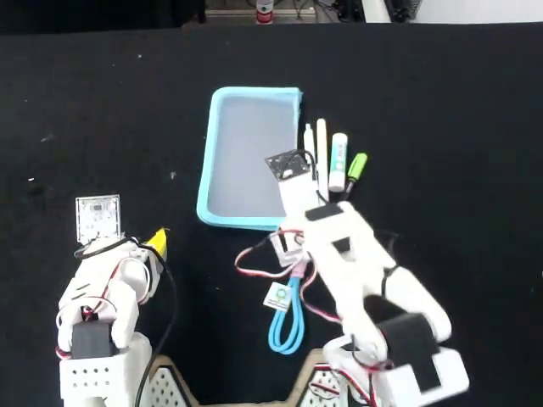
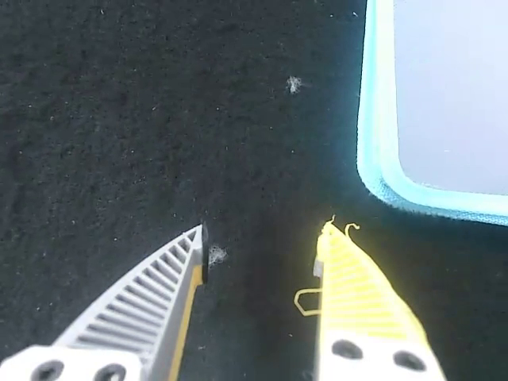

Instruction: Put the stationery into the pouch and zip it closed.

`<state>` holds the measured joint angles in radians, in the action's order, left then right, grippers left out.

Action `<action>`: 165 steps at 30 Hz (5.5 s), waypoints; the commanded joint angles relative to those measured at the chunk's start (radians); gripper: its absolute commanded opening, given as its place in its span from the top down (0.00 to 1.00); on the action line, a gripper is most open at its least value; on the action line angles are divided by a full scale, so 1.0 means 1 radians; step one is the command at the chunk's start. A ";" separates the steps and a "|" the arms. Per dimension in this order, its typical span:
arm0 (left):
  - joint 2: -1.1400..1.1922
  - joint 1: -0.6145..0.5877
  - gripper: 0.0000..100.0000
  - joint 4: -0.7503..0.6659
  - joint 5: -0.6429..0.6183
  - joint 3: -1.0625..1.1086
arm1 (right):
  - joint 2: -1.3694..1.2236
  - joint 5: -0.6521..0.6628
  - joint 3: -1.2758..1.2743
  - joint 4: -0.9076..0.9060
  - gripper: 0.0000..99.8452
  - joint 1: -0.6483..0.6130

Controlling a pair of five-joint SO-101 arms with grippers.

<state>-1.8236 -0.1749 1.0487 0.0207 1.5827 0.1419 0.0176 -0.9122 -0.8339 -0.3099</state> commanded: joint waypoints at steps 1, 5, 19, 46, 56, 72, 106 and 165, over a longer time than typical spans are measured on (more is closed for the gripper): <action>-0.005 0.012 0.77 -0.011 0.015 -0.010 | -0.044 -0.012 0.047 -0.028 0.88 -0.015; -0.005 0.012 0.77 -0.009 0.015 -0.010 | 0.005 0.087 0.039 -0.031 0.99 -0.015; -0.005 0.012 0.77 -0.009 0.015 -0.010 | 0.239 0.176 -0.124 -0.087 0.91 -0.015; -0.005 0.012 0.77 -0.009 0.015 -0.005 | 0.101 0.150 -0.053 0.068 0.86 -0.055; -0.005 0.012 0.77 -0.008 0.015 -0.004 | 0.108 0.199 -0.088 0.037 0.99 -0.038; -0.005 0.012 0.77 -0.008 0.015 -0.004 | 0.110 0.235 -0.041 -0.123 0.90 -0.040; -0.005 0.010 0.77 -0.008 0.015 -0.004 | 0.243 0.215 -0.176 -0.012 0.87 -0.043; 0.588 0.234 0.77 0.018 0.038 -0.811 | 0.526 0.408 0.665 -0.244 0.99 -0.158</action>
<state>-1.1669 0.1105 1.0641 0.0637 0.8170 0.6283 0.4457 -0.3122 -1.0948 -0.4588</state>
